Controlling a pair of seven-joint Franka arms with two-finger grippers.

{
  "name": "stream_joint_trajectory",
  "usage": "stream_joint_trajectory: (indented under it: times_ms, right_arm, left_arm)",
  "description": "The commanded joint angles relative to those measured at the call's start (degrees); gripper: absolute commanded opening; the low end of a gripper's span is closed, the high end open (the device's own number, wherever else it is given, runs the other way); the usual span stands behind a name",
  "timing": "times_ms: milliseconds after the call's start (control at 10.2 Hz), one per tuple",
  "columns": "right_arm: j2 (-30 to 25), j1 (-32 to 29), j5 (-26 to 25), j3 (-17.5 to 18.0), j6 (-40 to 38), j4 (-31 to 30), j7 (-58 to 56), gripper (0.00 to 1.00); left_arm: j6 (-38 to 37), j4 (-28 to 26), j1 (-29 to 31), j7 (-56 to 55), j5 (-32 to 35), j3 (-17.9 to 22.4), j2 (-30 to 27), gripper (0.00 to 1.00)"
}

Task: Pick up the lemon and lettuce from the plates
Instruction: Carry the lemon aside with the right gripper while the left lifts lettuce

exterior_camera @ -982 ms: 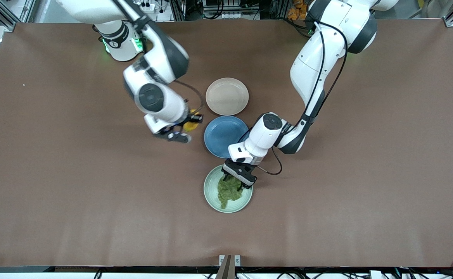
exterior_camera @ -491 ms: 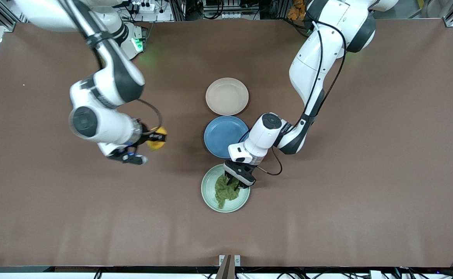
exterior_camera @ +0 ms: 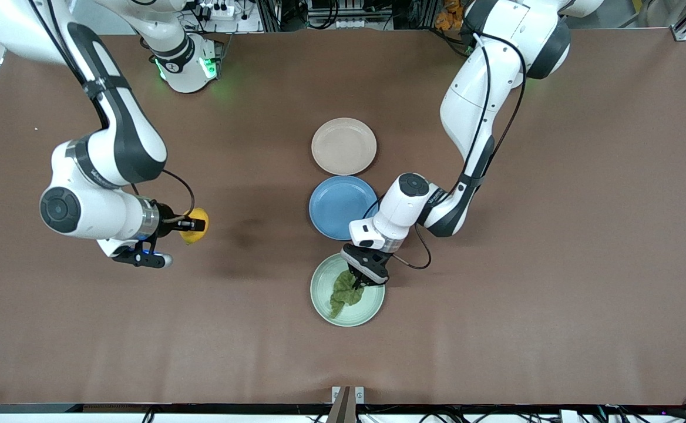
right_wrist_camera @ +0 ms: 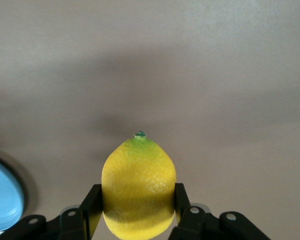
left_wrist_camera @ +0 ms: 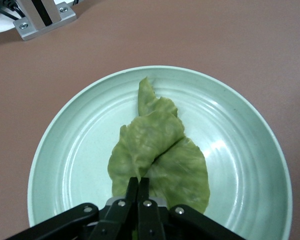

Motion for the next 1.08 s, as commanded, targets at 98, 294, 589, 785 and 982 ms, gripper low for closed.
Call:
stream_joint_trajectory:
  times_ms: [98,294,589,785,982]
  right_arm:
    - [1.74,-0.62,-1.88,0.89,0.65,0.13,0.23,0.0]
    - [2.18,-0.71,-1.88,0.89,0.65,0.04,0.23,0.0]
    - [2.89,-0.71,-1.8,0.89,1.09,-0.4,0.32,0.0]
    - [3.76,-0.53,-1.88,0.89,1.18,-0.49,0.32,0.0]
    - [4.47,-0.79,-1.88,0.8,1.18,-0.49,0.32,0.0]
  left_arm:
    - [-7.56,-1.73,-0.71,-1.58,0.17,0.72,-3.17,0.0]
    - [-16.43,-1.73,-1.59,-6.58,-0.01,0.63,-8.08,0.0]
    - [-32.08,-1.47,-0.54,-7.65,-0.18,0.54,-17.22,0.0]
    - [-38.95,-1.55,2.26,-7.92,-2.11,0.63,-22.15,0.0]
    - [-45.19,-1.55,6.04,-7.13,-2.03,0.8,-25.76,0.0]
